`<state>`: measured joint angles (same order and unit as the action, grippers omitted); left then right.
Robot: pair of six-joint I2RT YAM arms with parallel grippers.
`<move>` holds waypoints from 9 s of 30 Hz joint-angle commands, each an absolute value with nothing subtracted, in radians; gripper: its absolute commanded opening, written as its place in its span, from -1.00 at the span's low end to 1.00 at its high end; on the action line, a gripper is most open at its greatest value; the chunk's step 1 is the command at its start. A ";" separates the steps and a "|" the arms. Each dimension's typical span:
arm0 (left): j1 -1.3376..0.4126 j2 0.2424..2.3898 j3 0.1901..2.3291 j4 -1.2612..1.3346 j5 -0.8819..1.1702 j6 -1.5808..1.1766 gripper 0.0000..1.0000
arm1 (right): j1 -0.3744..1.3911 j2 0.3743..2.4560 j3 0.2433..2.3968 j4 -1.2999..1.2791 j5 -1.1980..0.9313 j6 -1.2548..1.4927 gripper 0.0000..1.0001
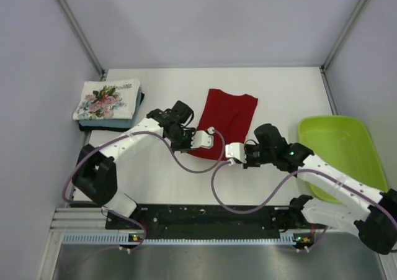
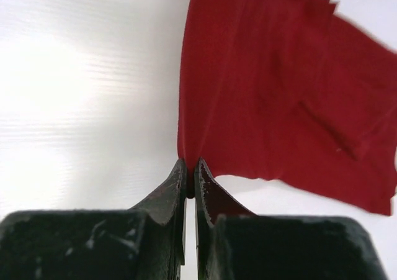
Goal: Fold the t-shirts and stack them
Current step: Grab one side of the 2/3 rectangular tshirt with both arms, then fold the long partially folded tshirt into a neat square, then smooth out wrinkles on the folded tshirt, then put the neatly folded tshirt into the corner of the board with the left arm
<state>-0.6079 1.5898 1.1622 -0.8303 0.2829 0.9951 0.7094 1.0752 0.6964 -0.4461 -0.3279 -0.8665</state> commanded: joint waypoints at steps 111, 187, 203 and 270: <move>-0.523 2.218 1.902 -0.667 0.328 0.170 -0.52 | 0.296 1.560 0.781 -0.109 -0.390 0.477 -0.98; -0.138 1.899 1.610 -0.880 0.244 0.234 -1.00 | 0.155 1.281 0.928 -0.485 -0.115 0.256 0.97; -0.058 1.937 1.928 -0.928 -0.438 0.635 -1.00 | 0.155 1.282 0.919 -0.494 -0.089 0.222 0.97; -0.253 1.419 1.139 -0.464 0.100 0.402 0.97 | 0.155 1.195 0.887 -0.460 -0.077 0.216 0.97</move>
